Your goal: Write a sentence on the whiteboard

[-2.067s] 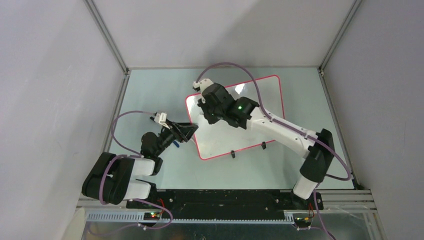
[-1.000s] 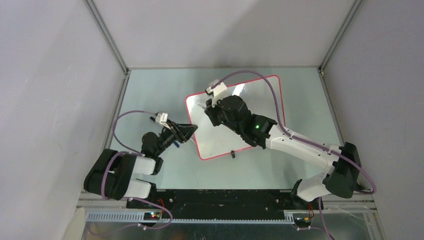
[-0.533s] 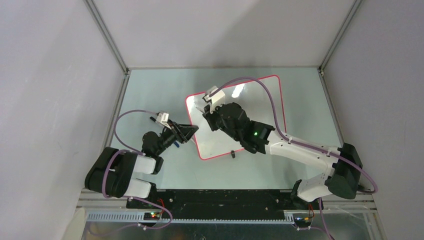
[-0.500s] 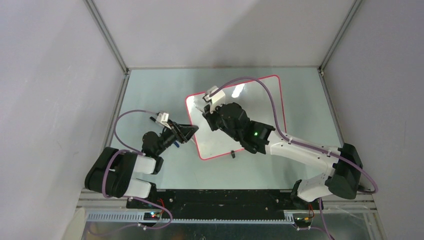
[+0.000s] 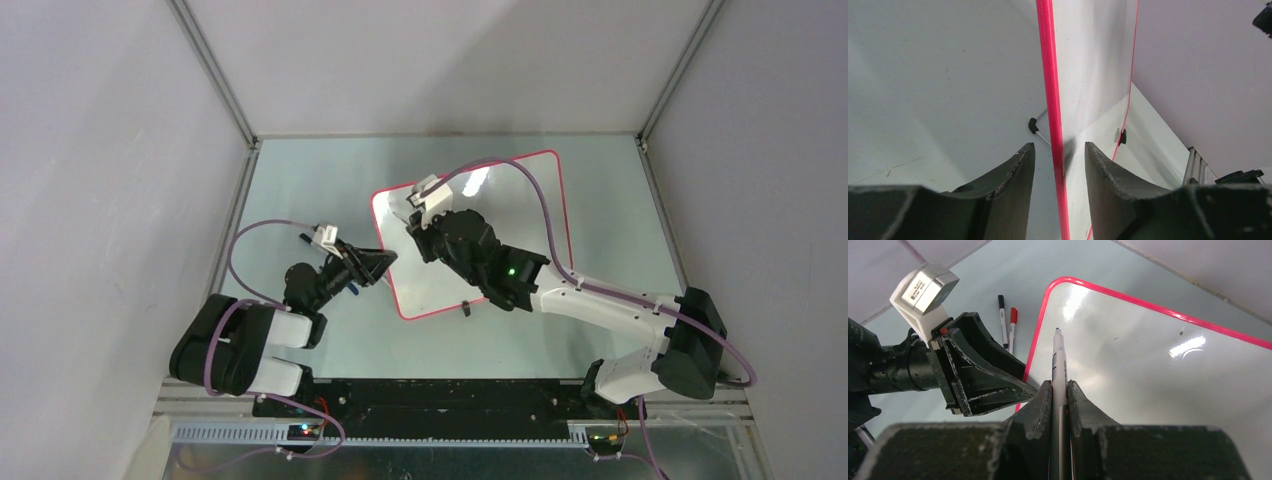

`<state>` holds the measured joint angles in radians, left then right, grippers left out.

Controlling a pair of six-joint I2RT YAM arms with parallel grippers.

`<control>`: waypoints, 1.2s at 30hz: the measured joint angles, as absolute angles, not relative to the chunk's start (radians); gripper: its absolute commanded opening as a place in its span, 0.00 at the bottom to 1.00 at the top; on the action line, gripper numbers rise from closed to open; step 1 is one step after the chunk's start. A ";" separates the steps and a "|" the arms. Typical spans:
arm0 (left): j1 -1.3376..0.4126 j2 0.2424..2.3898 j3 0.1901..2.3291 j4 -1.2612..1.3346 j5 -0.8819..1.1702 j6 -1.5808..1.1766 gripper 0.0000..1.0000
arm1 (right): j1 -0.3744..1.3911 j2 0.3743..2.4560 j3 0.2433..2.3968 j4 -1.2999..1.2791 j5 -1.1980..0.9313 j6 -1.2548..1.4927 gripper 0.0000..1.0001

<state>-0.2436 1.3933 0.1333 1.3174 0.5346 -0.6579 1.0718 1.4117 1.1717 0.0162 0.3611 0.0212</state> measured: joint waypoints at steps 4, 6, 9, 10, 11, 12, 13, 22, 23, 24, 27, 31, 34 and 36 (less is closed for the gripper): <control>-0.244 1.394 0.134 1.317 0.535 -0.658 0.46 | 1.074 1.409 1.159 0.029 0.373 0.020 0.00; -0.244 1.394 0.136 1.316 0.535 -0.658 0.46 | 1.074 1.409 1.159 0.038 0.379 0.020 0.00; -0.244 1.397 0.140 1.315 0.535 -0.658 0.46 | 1.074 1.409 1.159 0.043 0.383 0.018 0.00; -0.244 1.397 0.140 1.314 0.535 -0.658 0.46 | 1.074 1.409 1.159 0.043 0.385 0.017 0.00; -0.244 1.398 0.140 1.315 0.535 -0.658 0.46 | 1.074 1.409 1.159 0.043 0.385 0.017 0.00; -0.244 1.398 0.140 1.314 0.535 -0.658 0.46 | 1.074 1.409 1.159 0.043 0.386 0.017 0.00; -0.244 1.399 0.140 1.314 0.535 -0.658 0.46 | 1.074 1.409 1.159 0.044 0.386 0.017 0.00; -0.244 1.399 0.140 1.314 0.535 -0.659 0.46 | 1.081 1.409 1.149 0.061 0.389 0.014 0.00; -0.244 1.399 0.140 1.314 0.535 -0.659 0.46 | 1.082 1.409 1.146 0.062 0.389 0.014 0.00; -0.244 1.399 0.140 1.314 0.535 -0.659 0.46 | 1.083 1.409 1.144 0.064 0.389 0.014 0.00; -0.244 1.399 0.140 1.314 0.535 -0.659 0.46 | 1.084 1.409 1.143 0.065 0.392 0.014 0.00; -0.244 1.399 0.141 1.313 0.535 -0.659 0.46 | 1.084 1.408 1.143 0.073 0.392 0.014 0.00; -0.244 1.399 0.141 1.312 0.535 -0.658 0.46 | 1.083 1.408 1.143 0.074 0.382 0.015 0.00; -0.244 1.399 0.141 1.309 0.535 -0.658 0.47 | 1.081 1.408 1.144 0.068 0.366 0.018 0.00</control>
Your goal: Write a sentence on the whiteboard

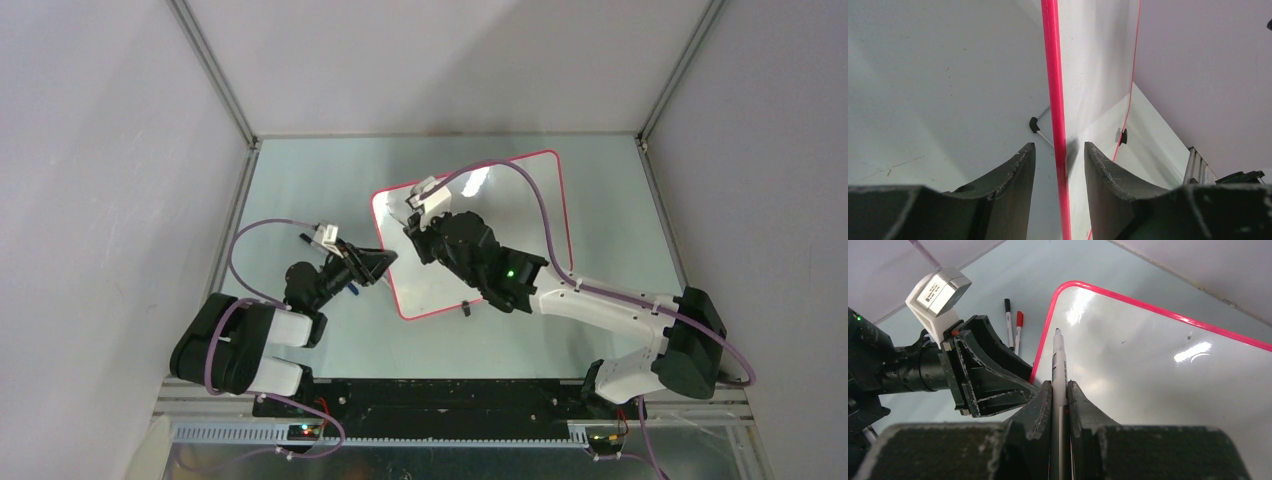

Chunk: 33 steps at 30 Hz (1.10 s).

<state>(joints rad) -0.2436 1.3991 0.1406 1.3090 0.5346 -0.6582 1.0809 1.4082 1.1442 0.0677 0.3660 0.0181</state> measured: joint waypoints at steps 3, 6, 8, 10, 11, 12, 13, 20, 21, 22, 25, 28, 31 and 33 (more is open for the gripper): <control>-0.244 1.399 0.141 1.306 0.534 -0.658 0.47 | 1.076 1.419 1.168 0.041 0.344 0.025 0.00; -0.244 1.399 0.141 1.306 0.534 -0.658 0.47 | 1.076 1.435 1.200 0.019 0.330 0.026 0.00; -0.244 1.399 0.140 1.308 0.531 -0.658 0.47 | 1.076 1.437 1.206 0.009 0.324 0.027 0.00; -0.244 1.398 0.140 1.312 0.527 -0.658 0.47 | 1.076 1.437 1.209 0.005 0.324 0.028 0.00; -0.244 1.398 0.140 1.316 0.526 -0.658 0.47 | 1.076 1.437 1.209 -0.001 0.324 0.030 0.00; -0.244 1.398 0.140 1.318 0.526 -0.658 0.47 | 1.075 1.437 1.213 -0.012 0.324 0.033 0.00; -0.244 1.398 0.140 1.320 0.526 -0.658 0.47 | 1.074 1.437 1.218 -0.027 0.324 0.035 0.00; -0.244 1.401 0.140 1.332 0.526 -0.658 0.46 | 1.067 1.443 1.274 -0.121 0.310 0.073 0.00; -0.244 1.401 0.140 1.333 0.526 -0.658 0.46 | 1.066 1.449 1.293 -0.143 0.305 0.079 0.00; -0.244 1.401 0.140 1.334 0.526 -0.658 0.45 | 1.065 1.461 1.320 -0.169 0.302 0.083 0.00; -0.244 1.401 0.140 1.343 0.526 -0.659 0.43 | 1.063 1.509 1.414 -0.247 0.294 0.095 0.00; -0.244 1.404 0.140 1.353 0.527 -0.659 0.40 | 1.063 1.560 1.506 -0.313 0.290 0.101 0.00; -0.244 1.409 0.140 1.358 0.527 -0.659 0.37 | 1.062 1.602 1.572 -0.371 0.290 0.104 0.00; -0.244 1.409 0.140 1.361 0.527 -0.661 0.35 | 1.060 1.621 1.595 -0.399 0.290 0.104 0.00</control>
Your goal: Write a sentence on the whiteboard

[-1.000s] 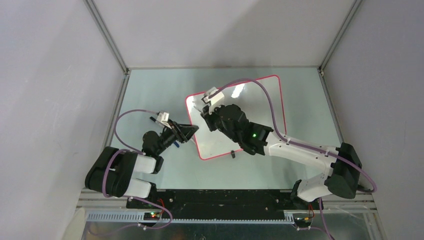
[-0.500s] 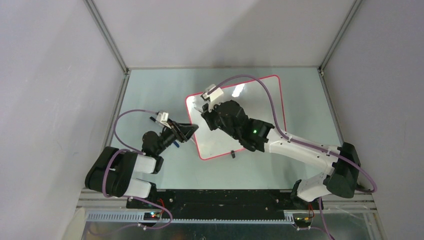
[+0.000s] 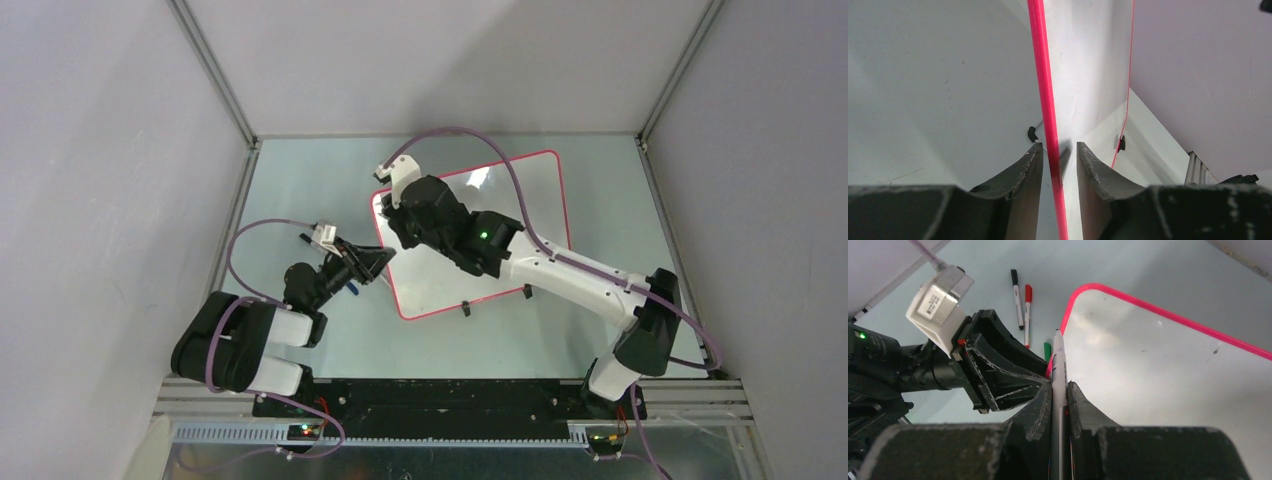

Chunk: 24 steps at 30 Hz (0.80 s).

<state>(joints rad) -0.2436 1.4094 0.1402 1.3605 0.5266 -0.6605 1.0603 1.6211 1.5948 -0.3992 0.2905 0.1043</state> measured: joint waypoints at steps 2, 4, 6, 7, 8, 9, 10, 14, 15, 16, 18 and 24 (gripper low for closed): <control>-0.244 1.412 0.140 1.364 0.527 -0.664 0.33 | 1.059 1.642 1.616 -0.429 0.292 0.105 0.00; -0.244 1.415 0.140 1.367 0.527 -0.665 0.31 | 1.058 1.667 1.645 -0.456 0.292 0.105 0.00; -0.244 1.416 0.140 1.368 0.527 -0.665 0.29 | 1.056 1.696 1.681 -0.479 0.296 0.105 0.00; -0.244 1.417 0.140 1.368 0.527 -0.666 0.28 | 1.056 1.707 1.693 -0.487 0.299 0.105 0.00; -0.244 1.418 0.140 1.369 0.527 -0.666 0.28 | 1.055 1.719 1.709 -0.500 0.302 0.104 0.00; -0.244 1.419 0.140 1.369 0.528 -0.666 0.27 | 1.053 1.737 1.733 -0.514 0.307 0.105 0.00; -0.244 1.421 0.140 1.370 0.528 -0.666 0.27 | 1.053 1.741 1.740 -0.516 0.308 0.105 0.00; -0.244 1.421 0.140 1.373 0.530 -0.666 0.27 | 1.050 1.772 1.780 -0.546 0.318 0.104 0.00; -0.244 1.421 0.140 1.374 0.530 -0.666 0.27 | 1.049 1.776 1.785 -0.551 0.321 0.105 0.00; -0.244 1.421 0.140 1.374 0.530 -0.666 0.27 | 1.049 1.779 1.787 -0.558 0.325 0.104 0.00; -0.244 1.421 0.140 1.374 0.531 -0.666 0.27 | 1.047 1.781 1.790 -0.569 0.328 0.105 0.00; -0.244 1.421 0.140 1.374 0.531 -0.666 0.29 | 1.039 1.782 1.792 -0.581 0.333 0.105 0.00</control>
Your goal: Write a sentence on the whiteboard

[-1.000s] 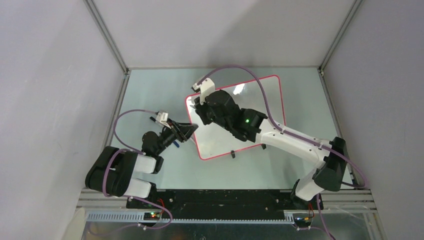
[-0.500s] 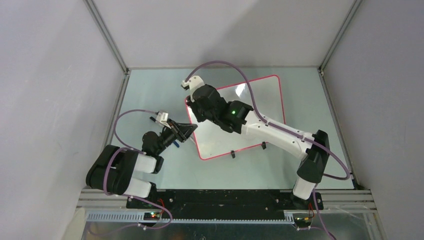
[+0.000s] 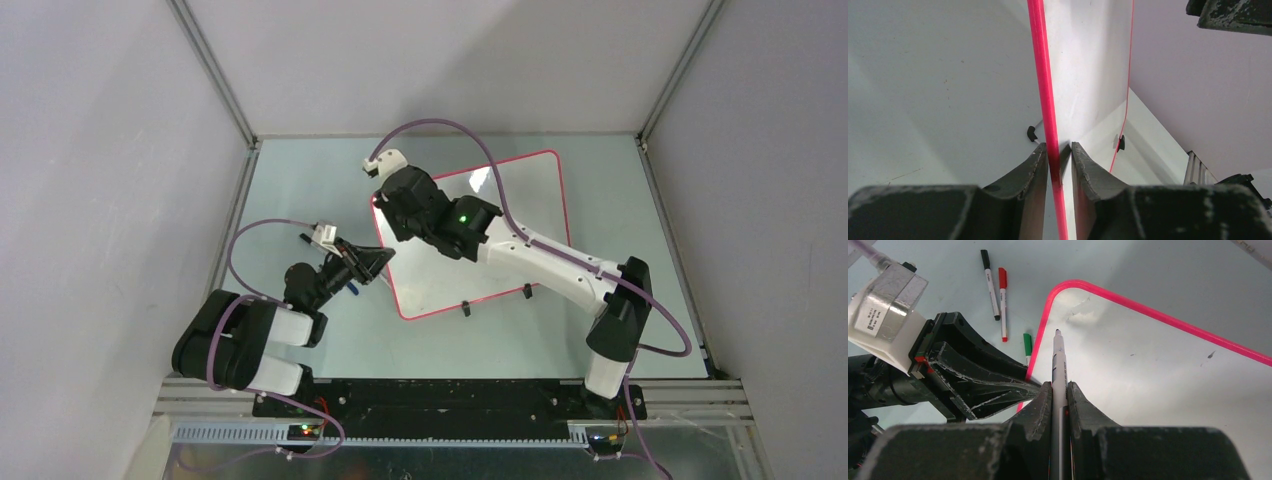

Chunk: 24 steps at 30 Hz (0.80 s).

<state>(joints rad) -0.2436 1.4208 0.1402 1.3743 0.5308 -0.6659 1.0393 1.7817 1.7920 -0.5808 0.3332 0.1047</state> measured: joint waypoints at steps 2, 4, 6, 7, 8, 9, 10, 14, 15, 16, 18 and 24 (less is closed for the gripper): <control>-0.244 1.421 0.140 1.374 0.531 -0.666 0.30 | 1.038 1.782 1.792 -0.585 0.334 0.105 0.00; -0.244 1.421 0.140 1.374 0.531 -0.666 0.31 | 1.036 1.782 1.792 -0.590 0.334 0.105 0.00; -0.244 1.421 0.140 1.375 0.531 -0.665 0.31 | 1.034 1.783 1.792 -0.594 0.334 0.105 0.00; -0.244 1.421 0.140 1.374 0.531 -0.666 0.31 | 1.033 1.784 1.792 -0.595 0.334 0.105 0.00; -0.244 1.421 0.140 1.375 0.531 -0.666 0.31 | 1.032 1.784 1.792 -0.596 0.334 0.105 0.00; -0.244 1.421 0.140 1.375 0.531 -0.665 0.31 | 1.032 1.786 1.792 -0.596 0.334 0.105 0.00; -0.244 1.421 0.140 1.374 0.531 -0.666 0.31 | 1.032 1.788 1.792 -0.597 0.334 0.105 0.00; -0.244 1.421 0.140 1.375 0.531 -0.666 0.31 | 1.031 1.793 1.792 -0.603 0.333 0.105 0.00; -0.244 1.421 0.140 1.375 0.531 -0.666 0.31 | 1.031 1.793 1.792 -0.604 0.333 0.105 0.00; -0.244 1.421 0.140 1.375 0.531 -0.666 0.31 | 1.030 1.794 1.792 -0.606 0.333 0.105 0.00; -0.244 1.421 0.140 1.375 0.531 -0.666 0.30 | 1.030 1.794 1.792 -0.611 0.333 0.105 0.00; -0.244 1.421 0.140 1.375 0.531 -0.666 0.30 | 1.029 1.805 1.792 -0.612 0.333 0.105 0.00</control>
